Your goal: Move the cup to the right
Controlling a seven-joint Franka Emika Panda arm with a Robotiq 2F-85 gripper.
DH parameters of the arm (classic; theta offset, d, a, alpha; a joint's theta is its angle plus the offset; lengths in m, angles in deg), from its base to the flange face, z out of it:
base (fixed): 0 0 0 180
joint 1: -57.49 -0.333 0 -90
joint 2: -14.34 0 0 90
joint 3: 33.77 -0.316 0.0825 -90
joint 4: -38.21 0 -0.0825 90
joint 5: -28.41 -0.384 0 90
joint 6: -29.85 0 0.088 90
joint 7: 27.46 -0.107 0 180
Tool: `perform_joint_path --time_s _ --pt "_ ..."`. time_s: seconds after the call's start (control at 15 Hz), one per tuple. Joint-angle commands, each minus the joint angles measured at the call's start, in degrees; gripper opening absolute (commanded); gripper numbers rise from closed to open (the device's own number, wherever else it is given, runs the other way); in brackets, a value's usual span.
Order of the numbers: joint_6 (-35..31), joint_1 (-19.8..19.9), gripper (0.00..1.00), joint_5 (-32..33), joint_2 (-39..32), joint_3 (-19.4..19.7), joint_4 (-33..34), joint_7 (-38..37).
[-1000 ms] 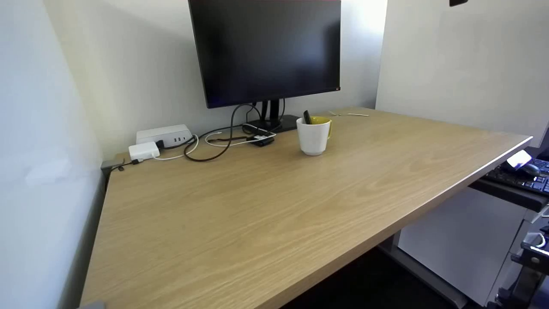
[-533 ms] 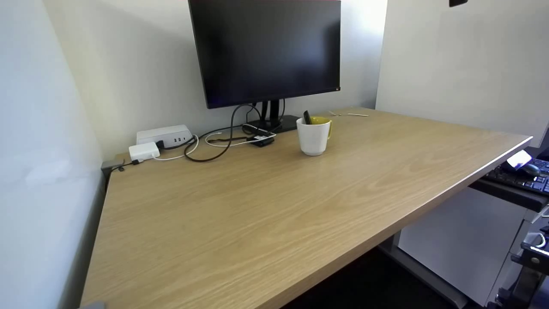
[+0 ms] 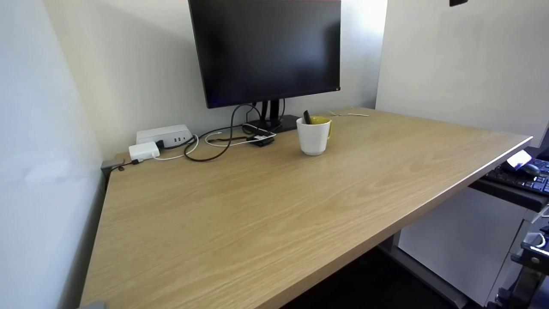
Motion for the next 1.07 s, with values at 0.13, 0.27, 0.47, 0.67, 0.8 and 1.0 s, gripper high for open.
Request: perform_joint_path --time_s 0.13,0.27,0.47,0.67,0.8,1.0 --pt "0.1 -1.4 1.0 0.6 -0.2 1.3 0.1 -0.5" --pt "0.1 -1.4 1.0 0.6 -0.2 1.3 0.1 -0.5" --pt "-0.1 -1.5 1.0 0.6 -1.3 1.5 0.3 0.3" --pt "-2.0 -1.3 1.0 1.1 -4.6 2.3 1.4 2.1" --pt "-4.1 -1.2 1.0 1.8 -8.6 3.0 3.2 3.6" --pt "-5.8 -1.2 1.0 3.7 -15.8 3.9 7.7 4.7"
